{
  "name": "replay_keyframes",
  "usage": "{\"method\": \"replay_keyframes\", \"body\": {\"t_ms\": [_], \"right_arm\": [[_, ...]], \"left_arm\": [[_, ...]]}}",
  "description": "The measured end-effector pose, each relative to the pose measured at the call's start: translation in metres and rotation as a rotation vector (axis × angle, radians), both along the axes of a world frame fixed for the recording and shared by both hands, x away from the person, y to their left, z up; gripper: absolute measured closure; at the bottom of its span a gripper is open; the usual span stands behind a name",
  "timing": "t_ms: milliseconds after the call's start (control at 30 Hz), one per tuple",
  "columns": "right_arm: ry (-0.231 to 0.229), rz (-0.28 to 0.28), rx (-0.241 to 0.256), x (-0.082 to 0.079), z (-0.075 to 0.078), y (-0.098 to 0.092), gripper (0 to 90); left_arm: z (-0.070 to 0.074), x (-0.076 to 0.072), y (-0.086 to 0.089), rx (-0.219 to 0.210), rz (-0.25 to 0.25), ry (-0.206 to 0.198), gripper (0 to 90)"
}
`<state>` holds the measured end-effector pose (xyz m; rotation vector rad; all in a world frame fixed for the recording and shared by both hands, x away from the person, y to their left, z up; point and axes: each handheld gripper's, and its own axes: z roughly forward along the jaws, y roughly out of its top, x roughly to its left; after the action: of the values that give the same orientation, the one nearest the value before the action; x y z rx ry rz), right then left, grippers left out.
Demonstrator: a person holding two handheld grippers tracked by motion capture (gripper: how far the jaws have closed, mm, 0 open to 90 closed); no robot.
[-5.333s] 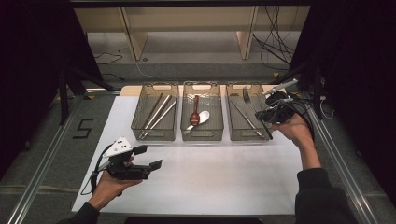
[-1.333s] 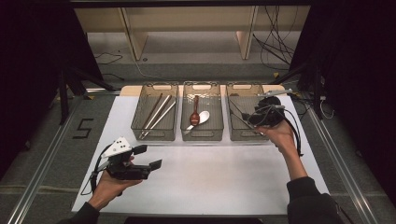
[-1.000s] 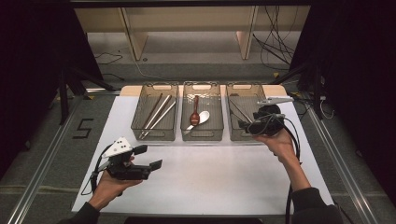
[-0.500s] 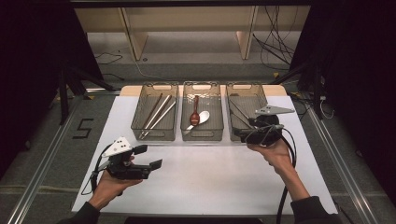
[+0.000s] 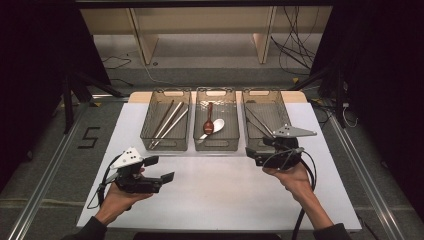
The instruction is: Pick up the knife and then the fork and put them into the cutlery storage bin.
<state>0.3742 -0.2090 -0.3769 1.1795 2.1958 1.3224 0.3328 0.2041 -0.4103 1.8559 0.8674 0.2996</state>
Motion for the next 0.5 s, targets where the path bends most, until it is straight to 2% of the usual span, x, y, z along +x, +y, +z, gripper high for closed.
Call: {"method": "replay_keyframes", "body": {"t_ms": [333, 500], "right_arm": [[-0.022, 0.012, 0.004, -0.026, -0.015, -0.006, 24.6], [-0.034, 0.011, 0.034, -0.037, -0.020, -0.012, 23.2]], "left_arm": [[0.000, 0.000, -0.001, 0.000, -0.007, 0.003, 15.6], [0.000, 0.000, 0.000, -0.010, -0.011, 0.005, 15.6]]}}
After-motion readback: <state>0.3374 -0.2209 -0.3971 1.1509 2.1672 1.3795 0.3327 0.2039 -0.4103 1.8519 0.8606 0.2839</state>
